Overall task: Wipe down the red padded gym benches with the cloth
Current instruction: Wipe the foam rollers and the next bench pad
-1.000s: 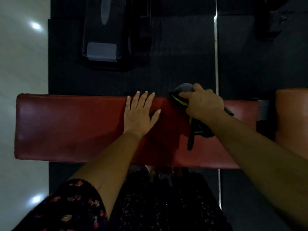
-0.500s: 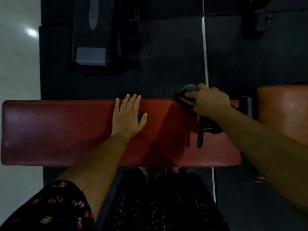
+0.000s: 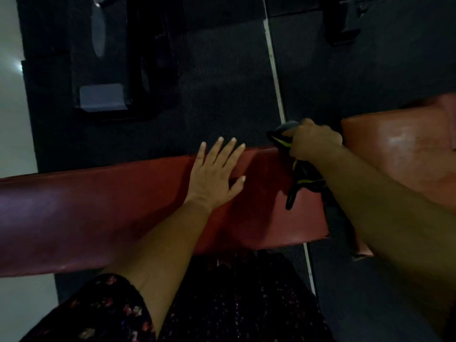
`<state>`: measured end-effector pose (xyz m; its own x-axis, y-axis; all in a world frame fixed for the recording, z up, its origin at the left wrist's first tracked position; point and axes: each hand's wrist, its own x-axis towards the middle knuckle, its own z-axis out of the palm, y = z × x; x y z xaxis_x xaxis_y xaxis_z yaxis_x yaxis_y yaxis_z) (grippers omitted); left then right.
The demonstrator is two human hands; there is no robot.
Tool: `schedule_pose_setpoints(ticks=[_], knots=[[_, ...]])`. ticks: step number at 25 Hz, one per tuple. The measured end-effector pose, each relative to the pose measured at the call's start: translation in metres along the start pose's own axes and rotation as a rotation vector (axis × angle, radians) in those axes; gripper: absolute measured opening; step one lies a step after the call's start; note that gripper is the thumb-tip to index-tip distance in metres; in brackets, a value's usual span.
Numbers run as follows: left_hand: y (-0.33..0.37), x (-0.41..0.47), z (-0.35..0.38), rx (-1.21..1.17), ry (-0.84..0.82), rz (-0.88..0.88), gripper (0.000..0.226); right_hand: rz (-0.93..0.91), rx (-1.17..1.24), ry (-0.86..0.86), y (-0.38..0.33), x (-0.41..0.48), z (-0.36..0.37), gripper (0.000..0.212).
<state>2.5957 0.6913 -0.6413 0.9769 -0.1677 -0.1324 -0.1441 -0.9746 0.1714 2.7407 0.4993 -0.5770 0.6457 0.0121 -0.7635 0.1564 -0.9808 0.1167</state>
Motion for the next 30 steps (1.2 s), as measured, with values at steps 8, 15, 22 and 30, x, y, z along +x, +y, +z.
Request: schedule_pose_setpoints(ticks=[8,15,22,30], knots=[[0.043,0.029,0.017,-0.047,-0.070,-0.018,0.073,-0.063,0.011,0.114,0.035,-0.002,0.021,0.062],[0.040,0.027,0.019,-0.030,-0.013,0.012,0.071,-0.147,0.209,0.111,0.064,-0.011,0.043,0.068],[0.035,0.025,0.026,-0.003,0.082,0.309,0.065,-0.066,1.004,0.048,0.095,0.001,0.075,0.070],[0.033,0.027,0.025,-0.050,0.085,0.269,0.060,0.031,0.945,0.088,0.097,-0.034,0.117,0.072]])
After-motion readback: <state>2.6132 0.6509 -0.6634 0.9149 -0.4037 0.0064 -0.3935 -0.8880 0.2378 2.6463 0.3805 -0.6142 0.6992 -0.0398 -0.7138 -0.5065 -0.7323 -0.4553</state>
